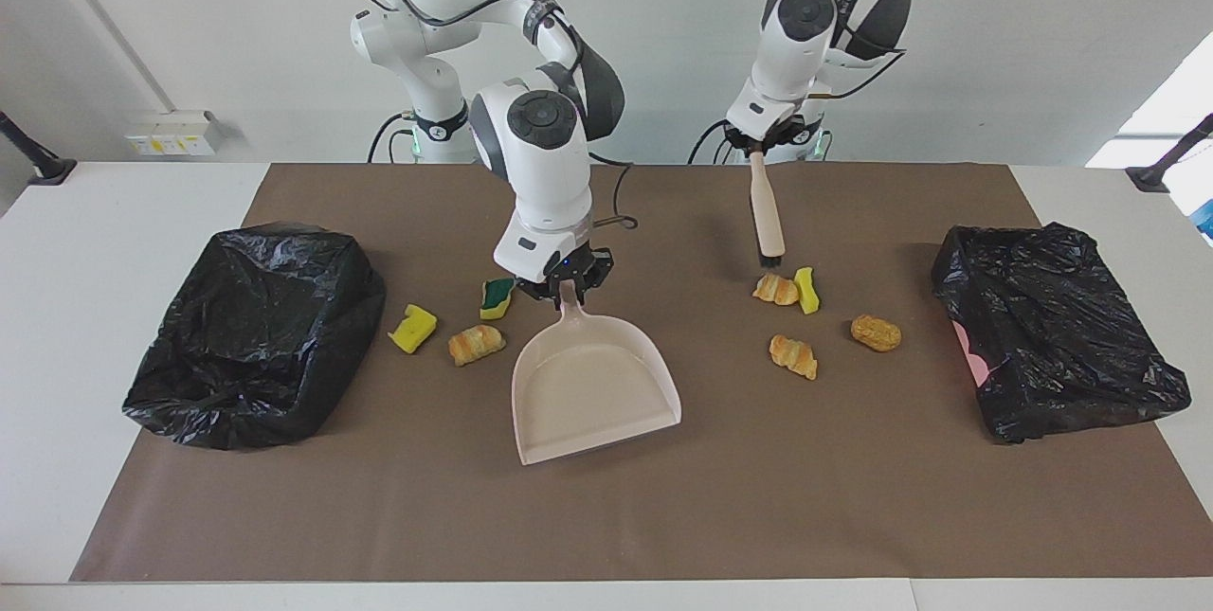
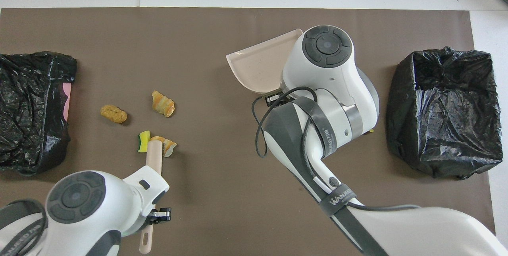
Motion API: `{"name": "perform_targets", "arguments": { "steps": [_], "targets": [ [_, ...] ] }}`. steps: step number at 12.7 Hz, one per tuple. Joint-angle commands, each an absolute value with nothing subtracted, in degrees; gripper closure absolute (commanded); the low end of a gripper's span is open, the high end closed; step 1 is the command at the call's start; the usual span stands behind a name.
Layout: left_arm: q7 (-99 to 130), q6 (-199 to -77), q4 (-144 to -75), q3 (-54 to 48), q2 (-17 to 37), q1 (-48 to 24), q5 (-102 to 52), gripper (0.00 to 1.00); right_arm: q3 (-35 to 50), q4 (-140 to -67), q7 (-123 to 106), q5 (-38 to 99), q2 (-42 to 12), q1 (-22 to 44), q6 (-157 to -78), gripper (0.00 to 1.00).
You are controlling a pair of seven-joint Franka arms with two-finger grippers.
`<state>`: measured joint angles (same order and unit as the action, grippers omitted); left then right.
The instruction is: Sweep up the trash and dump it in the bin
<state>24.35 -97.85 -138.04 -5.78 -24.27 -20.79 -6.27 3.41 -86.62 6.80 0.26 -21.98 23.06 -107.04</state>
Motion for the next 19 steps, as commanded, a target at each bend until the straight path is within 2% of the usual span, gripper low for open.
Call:
{"name": "perform_targets", "arguments": {
  "steps": [1, 5, 7, 9, 11, 13, 16, 19],
  "targets": [
    [16.47, -99.39, -136.76, -6.33, -22.59, -11.29, -5.28, 1.00, 4.04, -92.18, -7.24, -0.35, -18.12, 22.76, -106.26, 1.00],
    [0.30, -109.84, -135.97, -6.33, -19.08, 3.93, -1.96, 1.00, 4.04, -99.39, -27.81, -1.14, -14.25, 23.38, -107.23, 1.00],
    [-2.02, -112.49, -131.60, -6.33, -13.48, 5.18, 3.59, 1.00, 4.04, -102.38, -37.83, -2.02, -12.75, 23.38, -107.66, 1.00],
    [-1.85, -114.59, -125.71, -6.33, -4.61, 6.59, 9.54, 1.00, 4.04, -107.29, -41.12, -3.16, -10.82, 23.47, -110.99, 1.00],
    [-1.84, -119.95, -124.54, -6.33, -0.36, 6.68, 12.13, 1.00, 4.04, -111.34, -45.68, -5.35, -9.76, 24.51, -116.60, 1.00],
    [-1.32, -121.72, -126.55, -6.42, 0.18, 7.56, 12.13, 1.00, 4.13, -113.11, -46.14, -5.80, -9.58, 25.31, -118.82, 1.00],
    [5.42, -122.34, -131.99, -6.85, -2.10, 5.98, 11.69, 1.00, 4.39, -115.05, -50.50, -5.80, -10.19, 26.81, -121.63, 1.00],
    [9.66, -122.17, -134.82, -6.86, -4.12, -0.42, 6.80, 1.00, 4.31, -115.05, -60.20, -5.71, -10.11, 26.98, -121.21, 1.00]
  ]
}}
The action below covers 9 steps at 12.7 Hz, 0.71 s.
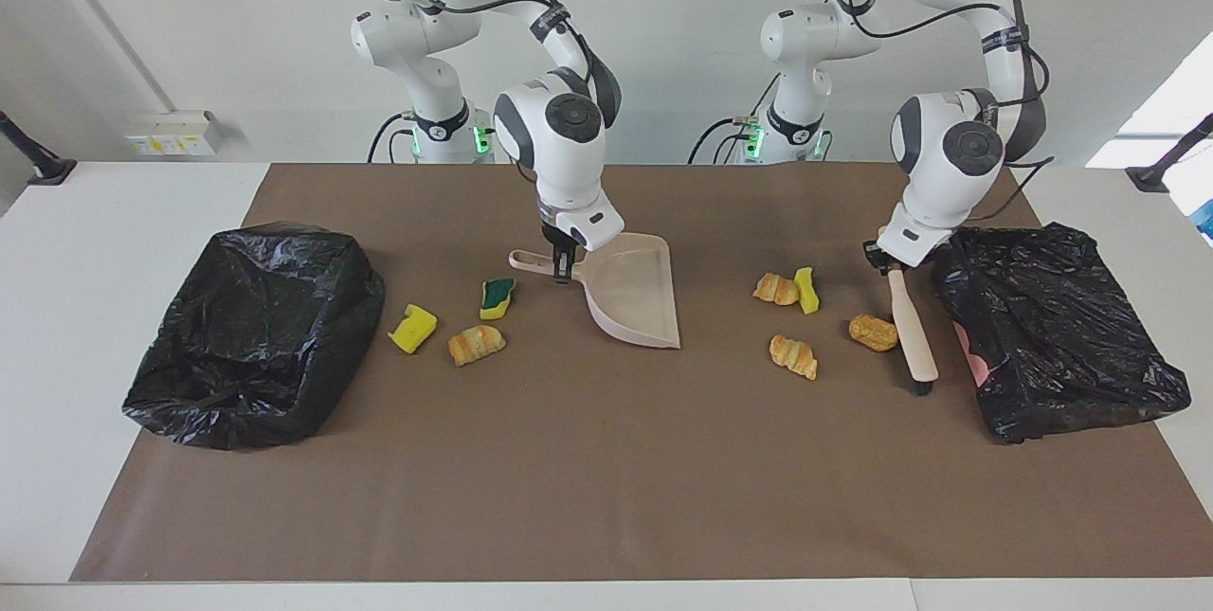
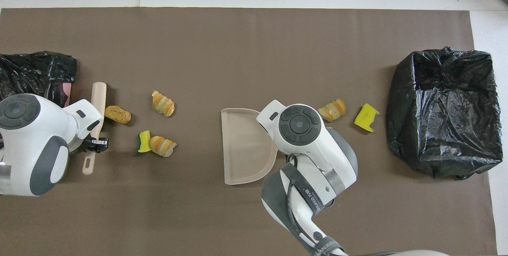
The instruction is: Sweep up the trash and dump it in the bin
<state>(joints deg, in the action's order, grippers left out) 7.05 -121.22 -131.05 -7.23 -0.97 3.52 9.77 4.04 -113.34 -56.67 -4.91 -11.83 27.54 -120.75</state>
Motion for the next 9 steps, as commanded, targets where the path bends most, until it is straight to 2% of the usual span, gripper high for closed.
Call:
{"name": "perform_targets", "arguments": {
  "steps": [1, 9],
  "targets": [
    [9.93, -122.17, -135.61, -6.77, -4.65, -2.53, 4.68, 1.00, 4.31, -115.14, -60.29, -5.71, -10.11, 26.90, -120.94, 1.00],
    [13.18, -122.96, -137.20, -6.77, -5.27, -20.72, -8.85, 1.00, 4.31, -114.87, -51.33, -5.71, -11.07, 28.04, -119.97, 1.00]
  ]
}}
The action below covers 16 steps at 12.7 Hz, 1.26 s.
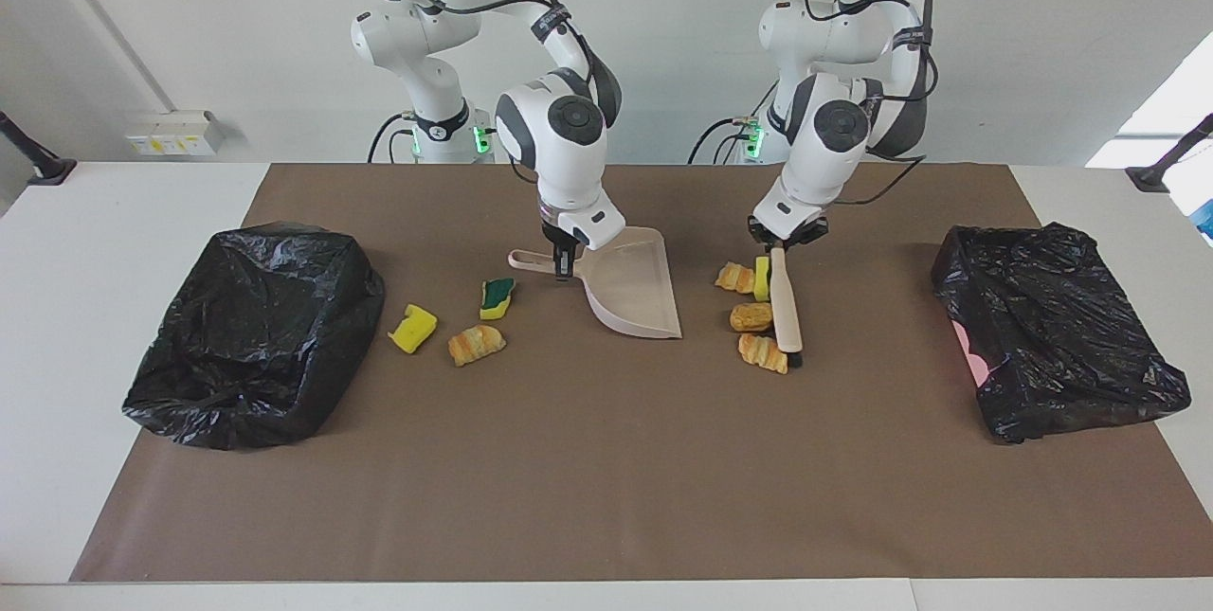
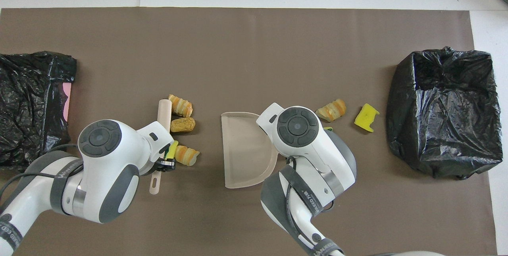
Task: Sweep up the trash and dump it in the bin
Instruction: 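Sweep the bread pieces and sponge into the dustpan with the left gripper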
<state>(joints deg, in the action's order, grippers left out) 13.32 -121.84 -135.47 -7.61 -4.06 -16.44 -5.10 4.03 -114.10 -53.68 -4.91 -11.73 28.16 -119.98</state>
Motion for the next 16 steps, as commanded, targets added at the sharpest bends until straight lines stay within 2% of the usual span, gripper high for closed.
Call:
{"name": "perform_targets", "arguments": {
  "steps": [1, 6, 9, 11, 14, 16],
  "targets": [
    [13.18, -122.96, -137.20, -6.85, -5.36, -22.74, -11.31, 1.00, 4.22, -114.87, -51.33, -5.71, -11.07, 27.95, -120.23, 1.00],
    [14.23, -122.26, -136.50, -6.86, -6.15, -32.24, -21.69, 1.00, 4.31, -114.79, -50.98, -5.71, -11.78, 27.69, -120.85, 1.00],
    [14.59, -121.65, -134.30, -6.77, -5.63, -33.84, -24.96, 1.00, 4.22, -114.79, -50.98, -5.71, -11.78, 27.69, -120.85, 1.00],
    [14.59, -115.61, -133.25, -6.33, -7.81, -32.87, -24.96, 1.00, 4.22, -114.17, -50.98, -5.89, -11.95, 27.77, -120.07, 1.00],
    [18.60, -104.98, -130.96, -5.45, -11.59, -26.30, -24.44, 1.00, 4.13, -112.15, -51.06, -7.72, -12.22, 27.77, -118.30, 1.00],
    [29.04, -98.46, -131.04, -5.54, -13.88, -22.16, -23.65, 1.00, 4.13, -110.49, -51.06, -8.44, -12.22, 27.51, -115.94, 1.00]
  ]
}}
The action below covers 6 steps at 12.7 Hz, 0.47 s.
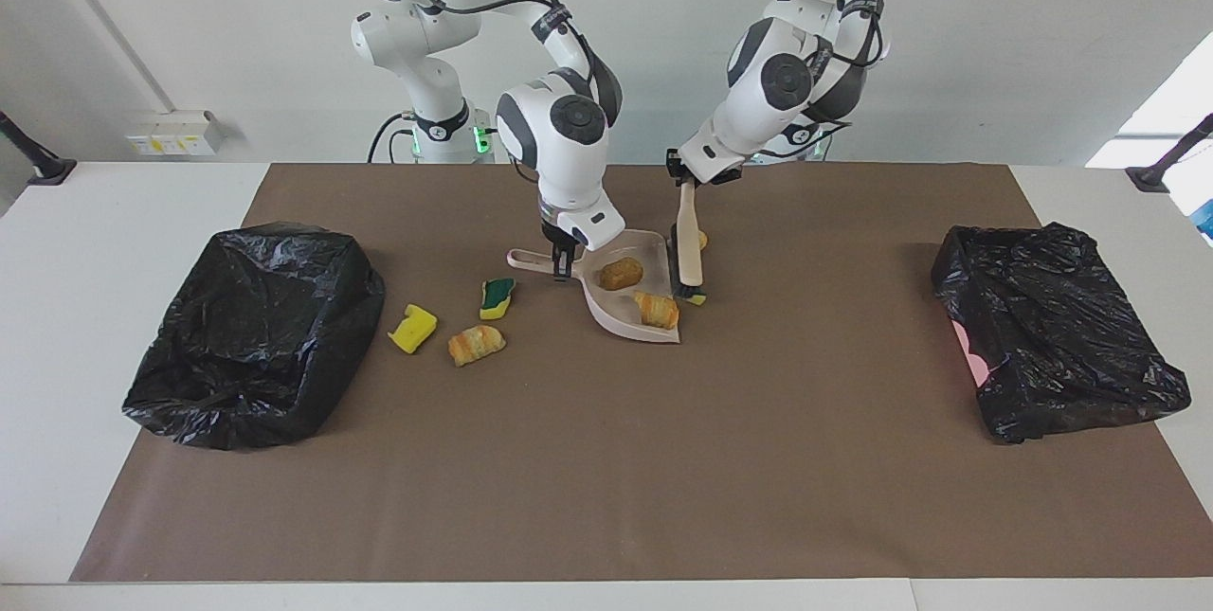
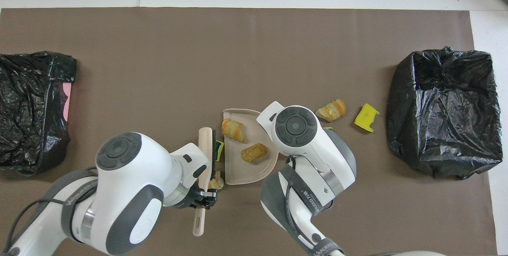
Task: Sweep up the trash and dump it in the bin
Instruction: 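Sweep the bread pieces and sponge into the dustpan with the left gripper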
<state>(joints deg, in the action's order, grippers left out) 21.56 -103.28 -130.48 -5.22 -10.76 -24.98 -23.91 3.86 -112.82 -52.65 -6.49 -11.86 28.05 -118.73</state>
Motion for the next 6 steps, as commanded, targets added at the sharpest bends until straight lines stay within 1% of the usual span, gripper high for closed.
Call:
{"name": "perform_targets", "arguments": {
  "steps": [1, 3, 4, 5, 6],
  "targets": [
    [35.36, -97.48, -132.00, -5.80, -15.28, -22.24, -21.99, 1.00, 4.13, -110.57, -51.06, -8.61, -12.13, 27.60, -115.49, 1.00],
    [47.32, -97.73, -137.17, -6.59, -19.75, -23.37, -21.71, 1.00, 4.22, -111.18, -51.06, -8.61, -11.87, 27.77, -115.57, 1.00],
    [51.90, -98.34, -139.81, -7.64, -21.52, -25.21, -21.71, 1.00, 4.22, -111.88, -51.06, -8.61, -11.52, 27.95, -115.92, 1.00],
    [58.38, -99.39, -141.83, -8.17, -20.84, -28.10, -21.71, 1.00, 4.22, -113.28, -50.98, -8.61, -10.90, 28.04, -116.36, 1.00],
    [62.45, -103.06, -143.51, -8.17, -20.74, -30.91, -21.80, 1.00, 4.31, -113.90, -50.98, -8.61, -10.90, 28.30, -116.72, 1.00]
  ]
}}
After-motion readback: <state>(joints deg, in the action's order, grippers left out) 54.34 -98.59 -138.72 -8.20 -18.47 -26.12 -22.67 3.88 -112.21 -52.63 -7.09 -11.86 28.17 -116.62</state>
